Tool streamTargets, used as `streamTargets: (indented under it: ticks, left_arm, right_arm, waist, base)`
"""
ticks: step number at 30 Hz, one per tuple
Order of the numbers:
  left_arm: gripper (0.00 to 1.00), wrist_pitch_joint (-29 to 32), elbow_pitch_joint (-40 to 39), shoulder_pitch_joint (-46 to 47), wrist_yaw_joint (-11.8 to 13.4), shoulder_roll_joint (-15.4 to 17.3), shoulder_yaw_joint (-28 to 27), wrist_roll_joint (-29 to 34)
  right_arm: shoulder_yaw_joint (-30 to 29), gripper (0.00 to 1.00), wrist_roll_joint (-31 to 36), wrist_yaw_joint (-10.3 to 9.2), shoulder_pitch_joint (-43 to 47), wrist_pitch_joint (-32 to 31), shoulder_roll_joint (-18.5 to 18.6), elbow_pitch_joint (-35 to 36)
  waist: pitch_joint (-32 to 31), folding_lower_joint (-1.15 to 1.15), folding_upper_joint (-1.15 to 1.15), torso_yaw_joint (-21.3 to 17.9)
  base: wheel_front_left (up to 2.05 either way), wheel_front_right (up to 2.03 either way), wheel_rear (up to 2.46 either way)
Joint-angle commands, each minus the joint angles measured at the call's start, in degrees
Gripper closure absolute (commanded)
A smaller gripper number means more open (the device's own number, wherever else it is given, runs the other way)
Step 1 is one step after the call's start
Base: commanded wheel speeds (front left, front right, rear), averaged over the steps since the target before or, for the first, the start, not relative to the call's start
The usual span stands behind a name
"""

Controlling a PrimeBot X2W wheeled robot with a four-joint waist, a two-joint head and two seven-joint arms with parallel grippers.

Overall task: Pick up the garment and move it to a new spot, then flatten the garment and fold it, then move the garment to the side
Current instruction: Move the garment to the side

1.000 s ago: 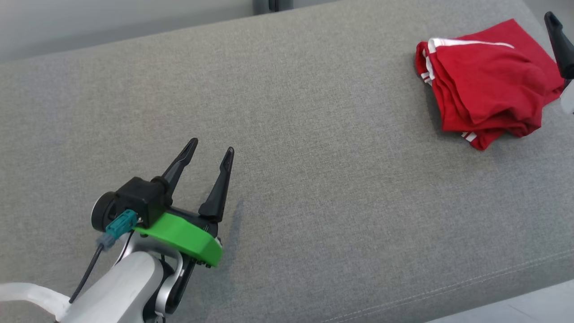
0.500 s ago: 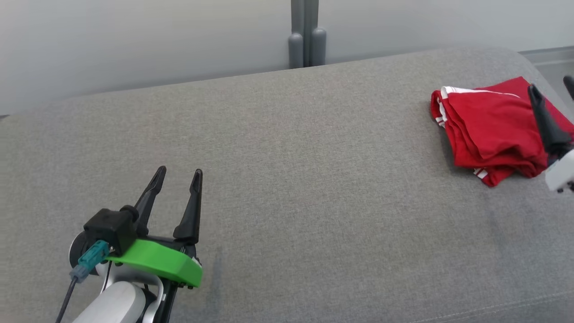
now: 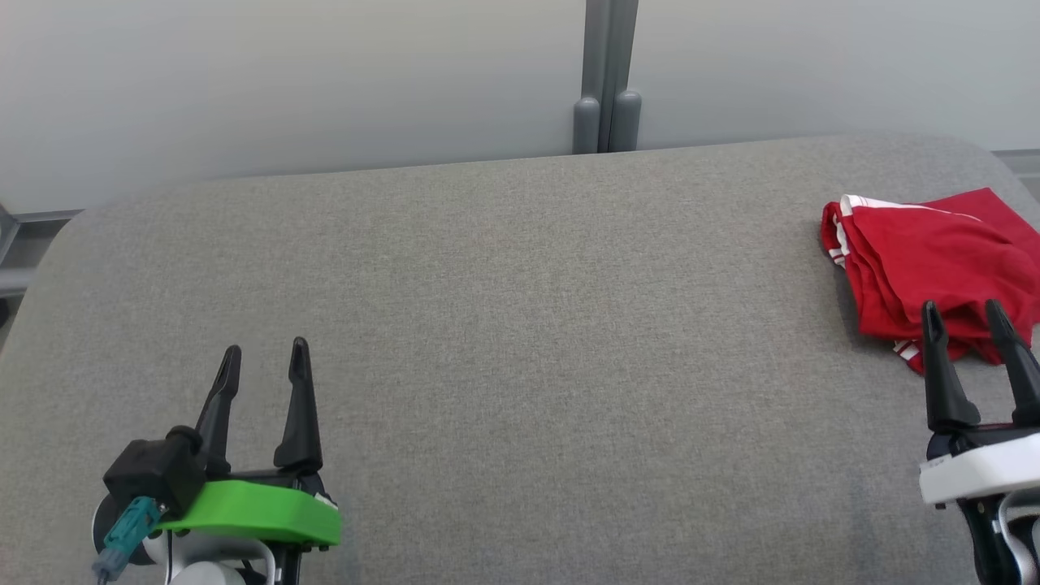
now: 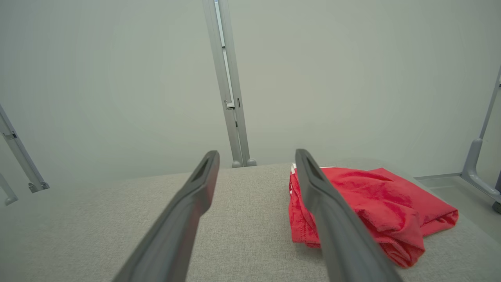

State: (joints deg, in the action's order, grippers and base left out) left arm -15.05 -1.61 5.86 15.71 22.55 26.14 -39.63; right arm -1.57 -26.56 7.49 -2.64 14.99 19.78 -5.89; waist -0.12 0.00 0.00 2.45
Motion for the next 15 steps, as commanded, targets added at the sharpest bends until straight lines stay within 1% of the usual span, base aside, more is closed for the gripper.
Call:
streamTargets:
  ticks: [1, 3, 6, 10, 15]
  left_arm:
    - [0.00, -0.1, -0.3, -1.5, 0.0, -0.9, -1.3, 0.9]
    - [0.00, -0.1, -0.7, -3.0, -0.7, -2.5, -3.3, 2.4]
    - [0.00, -0.1, -0.5, -5.1, -2.1, -4.3, -5.8, 4.4]
    - [0.00, -0.1, 0.8, -7.0, -4.0, -6.1, -7.9, 7.1]
    - [0.00, -0.1, 3.0, -7.8, -5.9, -7.1, -8.9, 10.0]
  right_arm:
    - [-1.2, 0.00, 1.6, -0.01, 1.6, 0.2, -1.3, 1.2]
    - [-2.4, 0.00, 3.5, 0.00, 3.5, 0.2, -3.7, 2.9]
    - [-2.9, 0.00, 5.6, 0.00, 5.5, 0.2, -6.3, 4.6]
    - [-1.0, 0.00, 6.2, 0.00, 7.2, 0.1, -7.3, 5.6]
    - [1.7, 0.00, 5.6, 0.00, 7.6, 0.1, -6.5, 5.4]
  waist:
    - [0.0, 0.00, 0.00, 0.1]
    - [0.0, 0.00, 0.00, 0.2]
    - [-0.1, 0.00, 0.00, 0.0]
    - [-0.4, 0.00, 0.00, -0.5]
    - [-0.5, 0.00, 0.00, -0.9]
  base:
    - [0.00, 0.00, 0.00]
    - [0.00, 0.00, 0.00]
    - [0.00, 0.00, 0.00]
    - [0.00, 0.00, 0.00]
    - [0.00, 0.00, 0.00]
